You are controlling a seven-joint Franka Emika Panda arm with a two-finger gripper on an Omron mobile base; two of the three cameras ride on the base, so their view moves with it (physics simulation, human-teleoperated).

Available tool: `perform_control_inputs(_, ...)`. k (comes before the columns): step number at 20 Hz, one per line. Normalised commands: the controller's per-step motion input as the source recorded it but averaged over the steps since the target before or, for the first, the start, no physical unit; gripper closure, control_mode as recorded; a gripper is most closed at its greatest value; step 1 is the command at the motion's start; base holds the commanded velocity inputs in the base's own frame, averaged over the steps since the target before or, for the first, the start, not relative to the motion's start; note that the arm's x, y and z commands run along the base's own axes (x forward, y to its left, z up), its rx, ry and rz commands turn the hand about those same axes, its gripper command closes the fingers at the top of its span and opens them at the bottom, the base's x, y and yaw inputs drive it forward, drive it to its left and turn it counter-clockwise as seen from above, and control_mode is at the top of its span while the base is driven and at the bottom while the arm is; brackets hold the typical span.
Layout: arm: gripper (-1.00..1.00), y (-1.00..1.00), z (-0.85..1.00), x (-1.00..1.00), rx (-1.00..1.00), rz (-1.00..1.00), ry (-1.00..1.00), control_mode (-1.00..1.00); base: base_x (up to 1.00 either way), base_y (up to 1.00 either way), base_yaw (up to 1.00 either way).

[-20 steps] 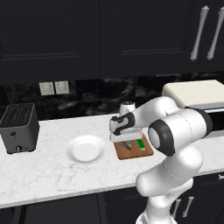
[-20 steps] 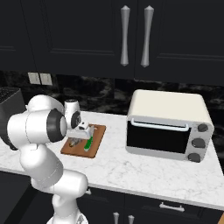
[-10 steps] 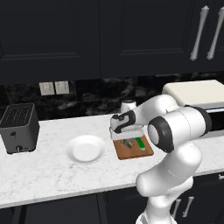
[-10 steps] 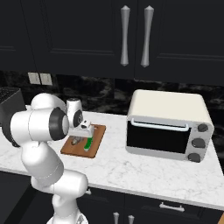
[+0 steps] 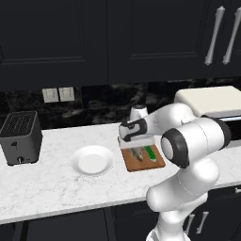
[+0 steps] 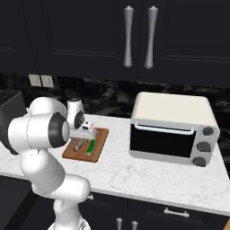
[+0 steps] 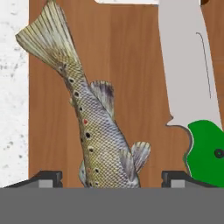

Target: Pick up the knife from the drawer and place it on the cutting board. Then place the meat from the plate to the cutting board.

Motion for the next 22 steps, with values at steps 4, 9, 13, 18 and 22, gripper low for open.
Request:
perform_control_inputs(4, -1.00, 0.00, 0.37, -0.13, 0.00, 0.00, -0.05, -1.00, 0.00, 0.00, 0.00)
perform_control_inputs(9, -1.00, 0.00, 0.35, -0.39, 0.00, 0.00, -0.10, -1.00, 0.00, 0.00, 0.00)
perform_control_inputs(13, -1.00, 0.00, 0.22, -0.48, 0.00, 0.00, -0.13, -1.00, 0.00, 0.00, 0.00)
perform_control_inputs(18, -1.00, -0.03, 0.31, -0.55, 0.00, 0.00, -0.12, -1.00, 0.00, 0.00, 0.00)
perform_control_inputs(22, -1.00, -0.03, 0.45, -0.64, 0.00, 0.00, -0.10, -1.00, 0.00, 0.00, 0.00)
